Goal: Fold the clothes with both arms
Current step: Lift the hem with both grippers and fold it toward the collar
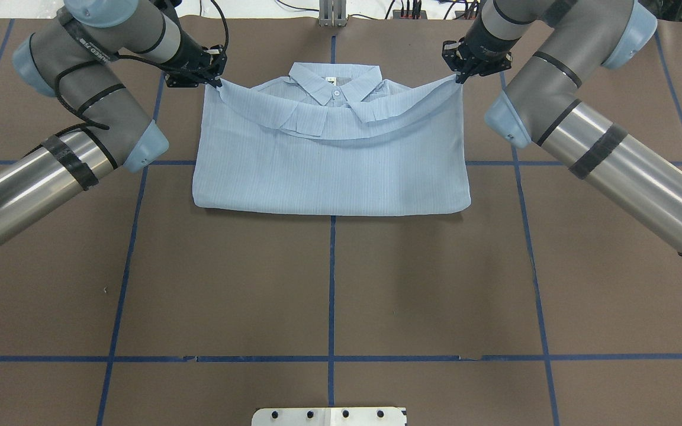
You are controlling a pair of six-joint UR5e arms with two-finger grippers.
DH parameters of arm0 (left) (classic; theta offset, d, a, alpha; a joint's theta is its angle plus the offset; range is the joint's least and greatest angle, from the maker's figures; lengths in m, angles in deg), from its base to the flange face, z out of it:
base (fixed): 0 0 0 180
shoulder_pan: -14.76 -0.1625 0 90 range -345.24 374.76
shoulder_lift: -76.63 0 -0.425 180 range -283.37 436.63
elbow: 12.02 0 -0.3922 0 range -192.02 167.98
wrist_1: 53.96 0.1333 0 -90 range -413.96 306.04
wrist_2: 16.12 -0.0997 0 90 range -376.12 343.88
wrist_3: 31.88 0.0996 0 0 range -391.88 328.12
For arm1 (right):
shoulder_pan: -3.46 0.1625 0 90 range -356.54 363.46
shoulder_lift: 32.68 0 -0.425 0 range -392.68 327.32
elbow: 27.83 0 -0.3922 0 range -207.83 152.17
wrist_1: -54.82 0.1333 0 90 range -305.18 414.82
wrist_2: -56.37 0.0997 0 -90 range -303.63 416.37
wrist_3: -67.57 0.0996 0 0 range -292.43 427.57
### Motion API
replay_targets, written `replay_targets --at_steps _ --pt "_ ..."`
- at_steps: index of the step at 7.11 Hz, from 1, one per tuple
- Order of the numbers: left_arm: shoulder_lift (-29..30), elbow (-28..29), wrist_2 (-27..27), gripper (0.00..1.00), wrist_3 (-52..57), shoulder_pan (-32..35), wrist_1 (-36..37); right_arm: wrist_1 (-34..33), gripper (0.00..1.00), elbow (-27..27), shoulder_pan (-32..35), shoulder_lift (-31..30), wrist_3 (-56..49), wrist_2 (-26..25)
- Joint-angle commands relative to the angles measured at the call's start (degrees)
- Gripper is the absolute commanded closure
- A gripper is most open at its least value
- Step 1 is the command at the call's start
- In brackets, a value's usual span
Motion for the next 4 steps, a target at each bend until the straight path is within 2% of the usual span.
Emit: replay_targets --at_steps 1,4 --pt "0.24 2.25 -0.14 1.0 -0.18 0.56 -2.22 0.14 1.0 -4.39 -0.17 2.37 -0.75 -0.09" --pt "0.33 3.22 -0.14 1.0 -0.18 1.09 -2.84 0.14 1.0 -4.58 -0.17 2.38 -1.55 -0.09"
